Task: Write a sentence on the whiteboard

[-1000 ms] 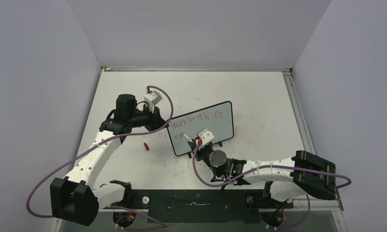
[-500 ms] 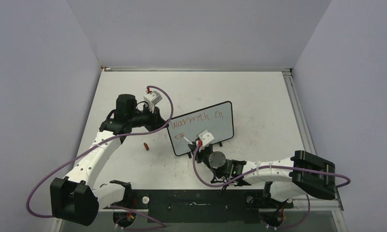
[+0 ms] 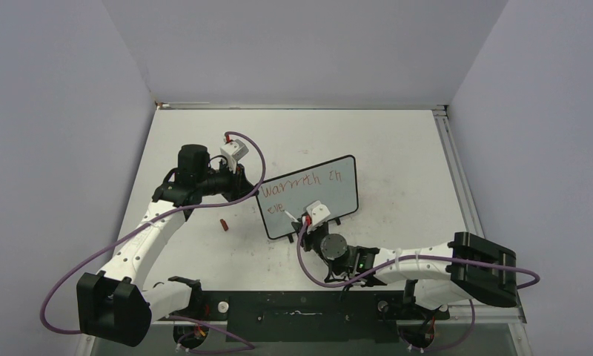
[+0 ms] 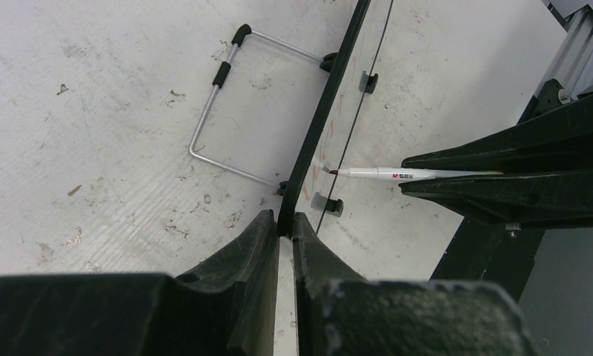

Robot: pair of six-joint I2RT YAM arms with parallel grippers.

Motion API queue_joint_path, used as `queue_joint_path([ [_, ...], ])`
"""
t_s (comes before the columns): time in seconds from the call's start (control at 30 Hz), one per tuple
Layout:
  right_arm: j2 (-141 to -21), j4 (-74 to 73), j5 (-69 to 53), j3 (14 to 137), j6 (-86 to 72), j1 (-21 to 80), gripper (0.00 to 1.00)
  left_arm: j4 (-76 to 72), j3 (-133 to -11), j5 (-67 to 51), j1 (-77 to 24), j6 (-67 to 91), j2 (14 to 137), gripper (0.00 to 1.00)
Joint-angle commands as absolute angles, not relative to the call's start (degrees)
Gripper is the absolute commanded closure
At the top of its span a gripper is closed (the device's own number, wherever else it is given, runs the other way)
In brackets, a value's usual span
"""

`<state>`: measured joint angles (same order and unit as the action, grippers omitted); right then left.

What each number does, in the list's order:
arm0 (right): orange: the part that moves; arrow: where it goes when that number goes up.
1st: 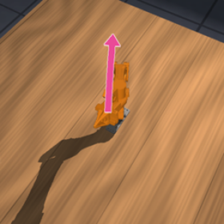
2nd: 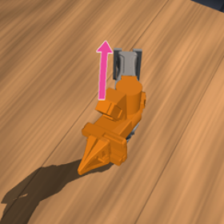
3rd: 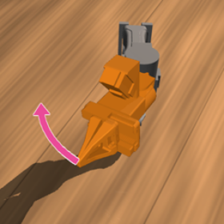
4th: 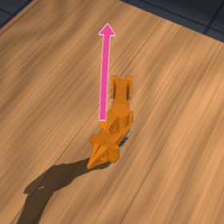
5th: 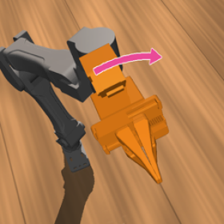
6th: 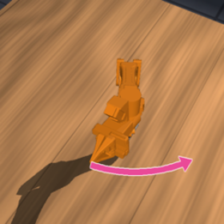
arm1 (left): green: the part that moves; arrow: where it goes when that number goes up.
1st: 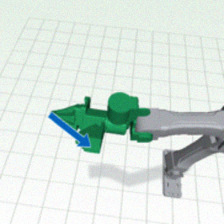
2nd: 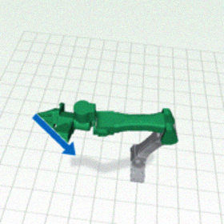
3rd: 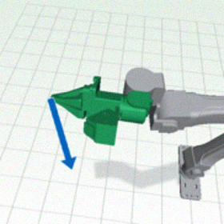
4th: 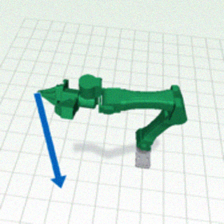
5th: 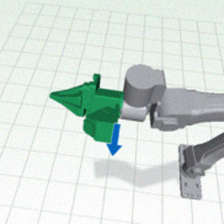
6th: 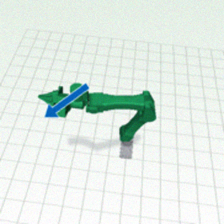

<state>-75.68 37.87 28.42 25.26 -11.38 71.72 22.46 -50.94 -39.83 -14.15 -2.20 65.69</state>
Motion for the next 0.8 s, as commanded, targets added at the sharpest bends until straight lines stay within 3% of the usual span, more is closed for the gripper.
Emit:
queue_joint_path([
  [0.0, -73.2, 37.8, 32.8, 24.8, -11.3, 71.5, 0.95, 24.8, -50.7, -38.0, -13.9, -3.4, 65.7, 1.0],
  [0.77, -73.9, 43.3, 30.4, 28.0, -6.5, 71.9, 0.95, 24.9, -50.7, -38.1, -14.0, -3.4, 65.9, 1.0],
])
